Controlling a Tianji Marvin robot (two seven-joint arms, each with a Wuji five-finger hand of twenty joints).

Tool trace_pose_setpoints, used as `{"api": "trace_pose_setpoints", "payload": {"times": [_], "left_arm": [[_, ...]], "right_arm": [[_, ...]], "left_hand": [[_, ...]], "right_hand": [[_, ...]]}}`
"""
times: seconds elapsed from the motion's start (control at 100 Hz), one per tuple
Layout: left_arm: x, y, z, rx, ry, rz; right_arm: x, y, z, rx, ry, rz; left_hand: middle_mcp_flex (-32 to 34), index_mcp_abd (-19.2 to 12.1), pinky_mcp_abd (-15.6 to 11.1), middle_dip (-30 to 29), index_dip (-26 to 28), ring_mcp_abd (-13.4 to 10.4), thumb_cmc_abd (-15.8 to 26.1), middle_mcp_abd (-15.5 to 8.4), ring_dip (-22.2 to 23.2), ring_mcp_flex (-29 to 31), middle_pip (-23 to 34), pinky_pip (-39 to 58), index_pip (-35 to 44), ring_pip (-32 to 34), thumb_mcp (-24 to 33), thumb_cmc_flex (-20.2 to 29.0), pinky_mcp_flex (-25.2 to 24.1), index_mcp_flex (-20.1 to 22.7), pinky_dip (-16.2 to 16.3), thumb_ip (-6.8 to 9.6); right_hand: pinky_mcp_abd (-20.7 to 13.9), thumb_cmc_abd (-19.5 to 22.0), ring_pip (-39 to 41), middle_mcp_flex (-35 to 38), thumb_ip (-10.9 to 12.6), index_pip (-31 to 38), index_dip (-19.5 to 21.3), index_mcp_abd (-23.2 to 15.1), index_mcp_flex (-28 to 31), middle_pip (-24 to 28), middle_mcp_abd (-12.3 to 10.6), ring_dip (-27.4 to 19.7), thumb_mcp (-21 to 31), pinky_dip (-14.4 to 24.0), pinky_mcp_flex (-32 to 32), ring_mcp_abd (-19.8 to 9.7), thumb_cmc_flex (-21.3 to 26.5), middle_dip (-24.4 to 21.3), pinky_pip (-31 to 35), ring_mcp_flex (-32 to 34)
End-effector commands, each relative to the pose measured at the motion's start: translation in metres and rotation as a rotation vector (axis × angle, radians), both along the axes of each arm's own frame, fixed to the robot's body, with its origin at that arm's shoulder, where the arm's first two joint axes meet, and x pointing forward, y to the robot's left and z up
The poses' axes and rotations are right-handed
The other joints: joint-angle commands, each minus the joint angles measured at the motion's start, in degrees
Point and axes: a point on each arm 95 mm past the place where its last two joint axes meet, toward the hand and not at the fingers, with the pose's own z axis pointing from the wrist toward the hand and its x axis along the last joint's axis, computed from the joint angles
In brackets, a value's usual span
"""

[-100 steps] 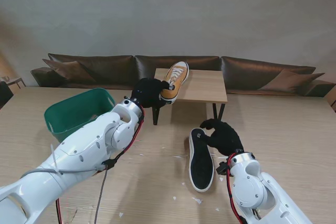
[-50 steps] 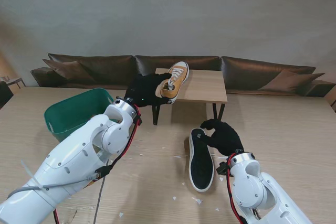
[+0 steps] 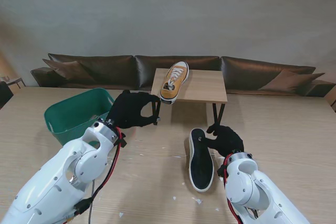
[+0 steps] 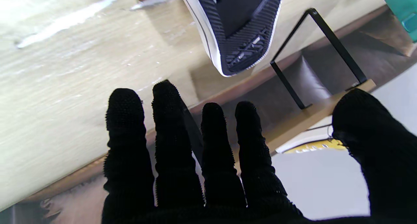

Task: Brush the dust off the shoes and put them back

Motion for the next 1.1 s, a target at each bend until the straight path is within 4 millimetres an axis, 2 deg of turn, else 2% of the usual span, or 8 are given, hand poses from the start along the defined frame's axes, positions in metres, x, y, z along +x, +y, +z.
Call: {"api": "trace_pose_setpoints", "payload": {"times": [0.0, 0.15, 0.28, 0.34, 0.43, 0.63, 0.85, 1.09], "left_arm": [[-0.013, 0.003, -0.021, 0.006, 0.060, -0.003], [-0.034, 0.010, -0.041, -0.022, 0.119, 0.003], [-0.045, 0.013, -0.058, -0.036, 0.174, 0.017], [-0.047, 0.014, -0.064, -0.044, 0.202, 0.022], [-0.050, 0.015, -0.073, -0.050, 0.246, 0.025], [-0.053, 0.015, -0.084, -0.065, 0.294, 0.036], [-0.054, 0.014, -0.091, -0.078, 0.332, 0.044], [-0.054, 0.013, -0.094, -0.065, 0.356, 0.038]], "right_arm": [[0.001, 0.009, 0.004, -0.008, 0.011, 0.028], [0.003, 0.017, 0.005, -0.127, 0.061, 0.028], [0.006, 0.027, 0.004, -0.211, 0.065, 0.012], [0.008, 0.030, 0.003, -0.251, 0.066, 0.002], [0.010, 0.034, 0.001, -0.308, 0.078, -0.016], [0.014, 0.041, -0.007, -0.413, 0.111, -0.042], [0.014, 0.037, -0.012, -0.424, 0.156, -0.049], [0.016, 0.024, -0.011, -0.367, 0.254, -0.055]], "left_hand": [[1.5, 1.0, 1.4, 1.5, 1.5, 0.3, 2.3, 0.0, 0.8, 1.8, 0.8, 2.1, 1.1, 1.4, 1.2, 1.3, 0.6, 1.7, 0.7, 1.90], [2.2, 1.4, 1.8, 1.9, 2.1, 0.7, 3.3, 0.2, 0.8, 2.1, 0.8, 2.3, 1.5, 1.7, 1.5, 1.6, 0.5, 2.8, 0.6, 1.89], [2.9, 1.8, 2.0, 2.1, 2.7, 1.0, 3.9, 0.3, 0.8, 1.8, 0.8, 2.0, 2.1, 1.6, 1.3, 2.0, -0.2, 4.3, 0.5, 1.90], [2.9, 1.8, 2.2, 2.2, 2.9, 1.3, 4.1, 0.4, 0.8, 1.7, 0.7, 1.8, 2.3, 1.5, 1.1, 2.2, -0.6, 4.6, 0.5, 1.92], [3.5, 2.0, 2.4, 2.3, 3.4, 1.5, 4.6, 0.4, 0.7, 1.4, 0.8, 1.3, 2.7, 1.4, 0.8, 2.5, -1.4, 5.4, 0.4, 1.98], [3.7, 2.3, 2.7, 2.5, 3.7, 1.9, 5.3, 0.6, 0.8, 1.5, 0.6, 0.7, 2.7, 1.5, 0.3, 3.2, -2.2, 5.6, 0.5, 2.14], [4.1, 2.7, 3.1, 2.6, 4.0, 2.4, 6.1, 0.9, 0.9, 1.4, 0.6, 0.0, 2.5, 1.6, -0.3, 3.6, -3.1, 5.8, 0.7, 2.25], [3.8, 2.7, 3.0, 2.6, 4.2, 2.4, 6.6, 1.1, 1.0, 1.2, 0.3, -0.5, 2.5, 1.7, -1.1, 3.7, -3.7, 6.2, 1.0, 2.39]], "right_hand": [[1.0, 0.6, 0.6, -0.7, 0.7, -1.0, -0.3, 0.2, -2.4, 0.2, 0.9, 0.2, -3.0, 0.4, -15.9, 0.7, -2.3, -0.6, 1.5, -1.3], [0.4, 2.9, 0.4, -1.5, 1.6, -2.6, -0.5, 1.0, -4.1, -0.2, 0.3, 0.2, -11.7, 0.4, -15.9, 0.3, -3.3, -0.5, 1.8, -1.7], [0.4, 2.6, 0.5, -1.5, 2.1, -2.7, -0.5, 1.8, -4.2, -0.1, 0.3, 0.2, -14.1, 0.5, -15.6, 0.2, -5.0, -0.5, 2.1, -1.7], [0.4, 2.3, 0.2, -1.9, 3.1, -3.0, -0.8, 2.4, -4.2, -0.3, 0.3, 0.1, -13.6, 0.3, -15.8, 0.3, -7.0, -0.6, 2.0, -2.1], [0.4, 1.7, -0.1, -3.2, 3.3, -3.4, -1.1, 4.1, -4.7, -0.4, 0.4, 0.0, -10.1, 0.0, -16.3, 0.3, -10.4, -0.7, 1.9, -2.8], [-0.3, 2.2, 0.0, -4.0, 3.5, -3.5, -1.2, 4.4, -4.7, -0.2, 0.8, 0.1, -9.1, 0.1, -16.9, -0.4, -11.8, -0.6, 2.0, -3.3], [-1.0, 0.3, 0.6, -4.3, 3.3, -3.1, -1.0, 3.8, -4.4, 0.1, 0.9, 0.2, -8.9, -0.1, -17.1, -1.6, -8.2, -0.6, 2.2, -2.8], [-1.7, -0.1, 0.7, -7.8, 3.2, -3.8, -1.2, 4.2, -5.6, -0.1, 1.0, 0.3, -11.6, -0.3, -20.3, -2.3, -2.2, -0.8, 0.7, -6.1]]}}
